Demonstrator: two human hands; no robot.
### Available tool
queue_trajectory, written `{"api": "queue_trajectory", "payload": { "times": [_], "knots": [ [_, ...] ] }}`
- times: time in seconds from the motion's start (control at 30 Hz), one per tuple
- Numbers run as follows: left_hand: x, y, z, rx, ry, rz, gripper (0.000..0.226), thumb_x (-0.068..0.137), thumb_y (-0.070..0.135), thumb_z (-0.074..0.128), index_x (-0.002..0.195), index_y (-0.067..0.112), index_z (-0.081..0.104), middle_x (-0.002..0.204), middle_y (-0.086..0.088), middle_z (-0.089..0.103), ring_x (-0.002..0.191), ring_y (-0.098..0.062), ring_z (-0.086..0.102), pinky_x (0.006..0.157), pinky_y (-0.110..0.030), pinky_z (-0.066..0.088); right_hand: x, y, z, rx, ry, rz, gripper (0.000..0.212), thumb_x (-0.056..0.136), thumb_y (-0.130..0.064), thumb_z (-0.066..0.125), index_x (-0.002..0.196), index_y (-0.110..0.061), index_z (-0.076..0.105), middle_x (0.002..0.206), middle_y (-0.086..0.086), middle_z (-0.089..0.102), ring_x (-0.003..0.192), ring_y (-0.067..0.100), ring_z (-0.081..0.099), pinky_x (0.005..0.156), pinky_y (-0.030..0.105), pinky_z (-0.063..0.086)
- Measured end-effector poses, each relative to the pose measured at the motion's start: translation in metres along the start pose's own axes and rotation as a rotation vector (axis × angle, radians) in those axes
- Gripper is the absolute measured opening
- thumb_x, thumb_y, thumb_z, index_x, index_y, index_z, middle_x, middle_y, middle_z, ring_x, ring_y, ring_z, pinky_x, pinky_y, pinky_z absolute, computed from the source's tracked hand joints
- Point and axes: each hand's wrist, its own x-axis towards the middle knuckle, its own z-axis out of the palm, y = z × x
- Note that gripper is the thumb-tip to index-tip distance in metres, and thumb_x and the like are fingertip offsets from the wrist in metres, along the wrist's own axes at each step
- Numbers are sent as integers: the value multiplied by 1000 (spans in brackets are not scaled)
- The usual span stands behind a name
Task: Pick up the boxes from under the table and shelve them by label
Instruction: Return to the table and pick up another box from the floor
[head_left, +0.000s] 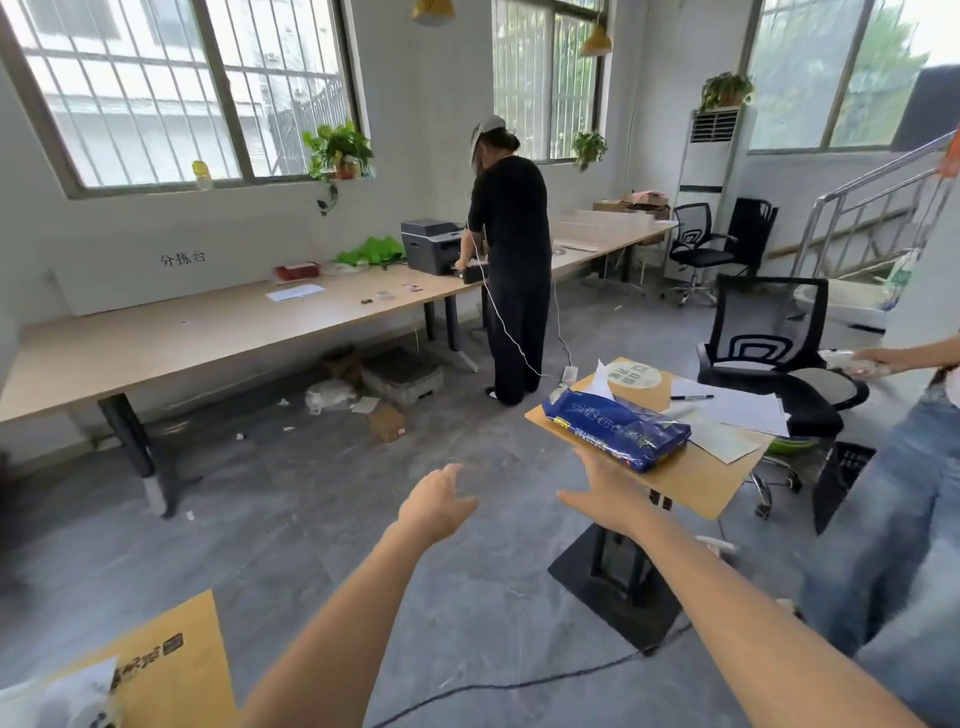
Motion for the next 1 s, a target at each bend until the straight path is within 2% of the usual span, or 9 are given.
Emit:
{"api": "queue_trajectory", "payload": {
  "times": [0.2,0.37,0.6,0.77,1.0],
  "knots": [
    [114,-25,-38,-22,88,-24,63,87,32,49,146,21,29,144,-7,42,129,-27,44,91,-35,40,120,-36,5,-13,-42,-56,75,86,-35,62,148,-14,24,154,8,32,139,27,34,109,38,33],
    [194,-40,-71,-27,133,-55,63,86,30,49,145,22,31,144,-7,44,131,-28,43,99,-40,40,214,-71,10,-50,-75,-91,76,85,-37,61,148,-15,24,149,10,37,135,27,39,108,41,38],
    [291,-80,-101,-49,132,-143,63,88,32,51,146,22,28,144,-6,45,126,-29,47,95,-39,42,345,-115,40,-110,-146,-172,75,86,-40,58,148,-17,23,150,9,35,136,28,34,105,45,39],
    [386,-106,-117,-28,165,-191,65,88,34,52,147,22,27,143,-6,45,126,-28,48,94,-39,42,461,-135,64,-93,-179,-212,72,87,-42,55,148,-19,24,147,6,38,133,26,38,100,41,41],
    [529,-132,-141,11,135,-252,67,87,36,50,147,23,25,145,-5,44,127,-27,47,95,-40,43,625,-156,73,-68,-237,-222,73,86,-43,56,147,-18,25,146,6,39,131,27,42,101,41,41]
  ]
}}
